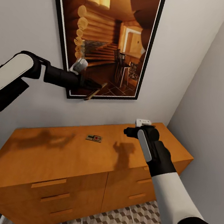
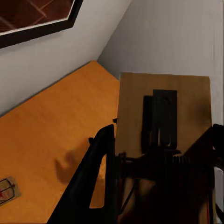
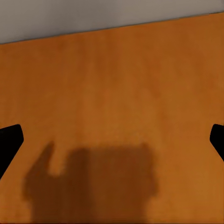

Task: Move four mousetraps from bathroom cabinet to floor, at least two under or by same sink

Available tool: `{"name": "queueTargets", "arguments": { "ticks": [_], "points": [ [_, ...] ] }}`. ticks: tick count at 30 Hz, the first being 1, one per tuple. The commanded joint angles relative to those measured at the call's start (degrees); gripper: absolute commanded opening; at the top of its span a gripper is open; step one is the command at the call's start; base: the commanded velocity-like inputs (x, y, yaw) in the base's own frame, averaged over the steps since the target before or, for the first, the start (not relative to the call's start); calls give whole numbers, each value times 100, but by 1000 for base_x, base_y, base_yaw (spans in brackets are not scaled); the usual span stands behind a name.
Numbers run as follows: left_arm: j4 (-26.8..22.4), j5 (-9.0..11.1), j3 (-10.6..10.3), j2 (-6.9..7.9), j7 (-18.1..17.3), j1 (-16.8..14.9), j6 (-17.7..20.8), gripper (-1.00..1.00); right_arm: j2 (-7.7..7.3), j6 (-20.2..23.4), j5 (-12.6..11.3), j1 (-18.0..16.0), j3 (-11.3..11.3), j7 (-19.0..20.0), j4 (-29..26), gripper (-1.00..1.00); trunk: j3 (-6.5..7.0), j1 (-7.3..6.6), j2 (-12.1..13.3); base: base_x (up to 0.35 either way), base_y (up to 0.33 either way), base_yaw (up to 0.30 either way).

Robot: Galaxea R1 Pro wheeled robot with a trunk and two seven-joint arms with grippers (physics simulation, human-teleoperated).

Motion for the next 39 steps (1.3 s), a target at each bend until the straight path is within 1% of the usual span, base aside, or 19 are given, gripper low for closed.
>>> {"name": "queueTargets", "arguments": {
  "ticks": [1, 2, 3, 4, 6, 8, 10, 15, 17, 26, 28, 31, 33, 34, 35, 36, 37, 38, 39],
  "points": [
    [-16, 88, 44, -41, 10, 0, -2, -100, -1, 0, 5, 13, 74, 0, -3, 100, 0, 0, 0, 0, 0, 0],
    [-16, 128, 73, -68, 10, 0, -5, -100, -1, 0, 5, 17, 119, 0, -4, 100, 0, 0, 0, 0, 0, 0],
    [-12, 185, 159, -129, 11, -1, -7, -100, -1, 0, 5, 23, 220, -4, -7, 100, 0, 0, 0, 0, 0, 0],
    [-8, 205, 213, -161, 11, -1, -10, -100, -1, 0, 7, 26, 270, -5, -9, 100, 0, 0, 0, 0, 0, 0],
    [25, 249, 459, -315, 17, -1, -10, -100, -6, 4, 12, 31, 414, -9, -15, 100, 0, 0, 0, 0, 0, 0],
    [61, 269, 649, -457, 19, -1, -10, -100, -9, 7, 14, 33, 477, -12, -16, 100, 0, 0, 0, 0, 0, 0],
    [72, 279, 722, -518, 17, 0, -10, -100, -6, 7, 14, 34, 498, -18, -12, 100, 0, 0, 0, 0, 0, 50],
    [78, 290, 786, -678, 18, 0, -12, -100, -4, 8, 21, 34, 517, -26, -33, 100, 0, 0, 0, 0, 0, 210],
    [69, 294, 792, -711, 18, 4, -11, -100, -7, 4, 24, 34, 519, -25, -38, 100, 0, 0, 0, 0, 0, 264],
    [47, 303, 799, -753, 12, 7, -12, -100, 5, 20, 7, 34, 542, 11, -68, 100, 0, 0, 0, 0, 0, 283],
    [50, 303, 793, -790, 12, 7, -16, -100, -7, 32, -2, 33, 588, 20, -94, 100, 0, 0, 0, 0, 0, 287],
    [46, 303, 793, -832, 12, 7, -18, -100, -15, 50, -13, 28, 809, 51, -218, 100, 0, 0, 0, 0, 0, 287],
    [39, 303, 791, -848, 9, 8, -23, -100, -22, 57, -20, 27, 1199, 145, -382, 100, 0, 0, 0, 0, 0, 287],
    [38, 303, 791, -852, 8, 8, -26, -100, -25, 60, -22, 26, 1315, 188, -427, 100, 0, 0, 0, 0, 0, 287],
    [37, 303, 790, -860, 6, 8, -32, -100, -37, 64, -25, 26, 1545, 309, -519, 100, 0, 0, 0, 0, 0, 287],
    [36, 303, 790, -863, 5, 8, -34, -100, -55, 65, -24, 26, 1656, 387, -564, 100, 0, 0, 0, 0, 0, 287],
    [37, 303, 790, -880, 5, 8, -38, -100, -117, 67, -21, 24, 1859, 579, -649, 100, 0, 0, 0, 0, 0, 286],
    [40, 303, 790, -894, 6, 8, -40, -100, -161, 68, -19, 23, 1948, 695, -691, 100, 0, 0, 0, 0, 0, 286],
    [46, 300, 790, -928, 8, 8, -42, -100, -271, 67, -18, 21, 2094, 959, -767, 100, 0, 0, 0, 0, 0, 286]
  ]
}}
